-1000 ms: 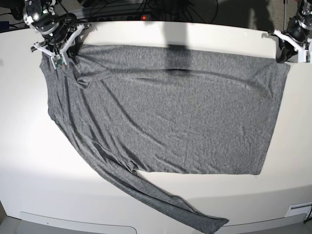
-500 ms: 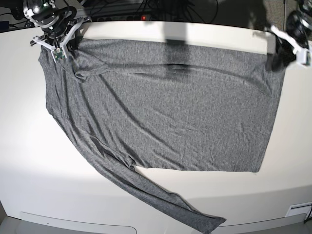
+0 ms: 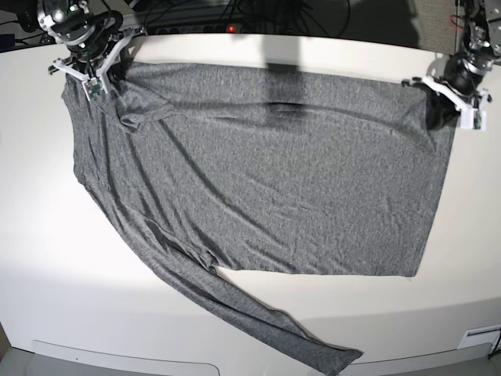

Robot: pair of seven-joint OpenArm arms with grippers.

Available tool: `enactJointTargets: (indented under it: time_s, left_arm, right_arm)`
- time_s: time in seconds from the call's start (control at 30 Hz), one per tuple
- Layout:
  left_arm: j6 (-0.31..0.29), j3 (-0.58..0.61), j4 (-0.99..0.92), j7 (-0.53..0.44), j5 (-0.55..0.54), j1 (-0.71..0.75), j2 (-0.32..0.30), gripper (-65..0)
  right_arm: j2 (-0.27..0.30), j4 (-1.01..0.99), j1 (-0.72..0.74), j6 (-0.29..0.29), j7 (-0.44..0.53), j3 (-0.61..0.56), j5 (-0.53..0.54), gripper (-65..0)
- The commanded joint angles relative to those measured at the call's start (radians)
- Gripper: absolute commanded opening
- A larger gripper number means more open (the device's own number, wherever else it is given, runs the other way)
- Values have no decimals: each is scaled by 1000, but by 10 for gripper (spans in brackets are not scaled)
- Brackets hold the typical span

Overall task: Fold the T-shirt properly
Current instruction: 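Drag the shirt back toward the robot with both grippers, flattening it, then release the shirt with the left gripper and move it away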

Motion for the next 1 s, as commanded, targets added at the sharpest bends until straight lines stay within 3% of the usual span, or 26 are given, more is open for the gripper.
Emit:
enactJointTargets:
  time_s: [0.0,0.2,0.47,0.73,0.97]
  left_arm:
    - [-10,-6,-2,-43,1,5,-10,-650]
    - [-97,-6,-5,-53,18,92,-3,-650]
    - [-96,-6,-4,-148,57,225,-3,-650]
    - [-96,-6,-3,-149,74,232,-6,-650]
    - [-96,-9,24,-141,81,232,-12,-650]
  right_arm:
    - [8,8,-8,0,-6,5,-3,-650]
    - [8,8,-8,0,-6,5,-3,-650]
    - [8,9,-10,1,-10,5,-39,-650]
    - [8,23,-54,0,-17,14,-106,-650]
    - [8,27,-59,1,-18,92,-100,-650]
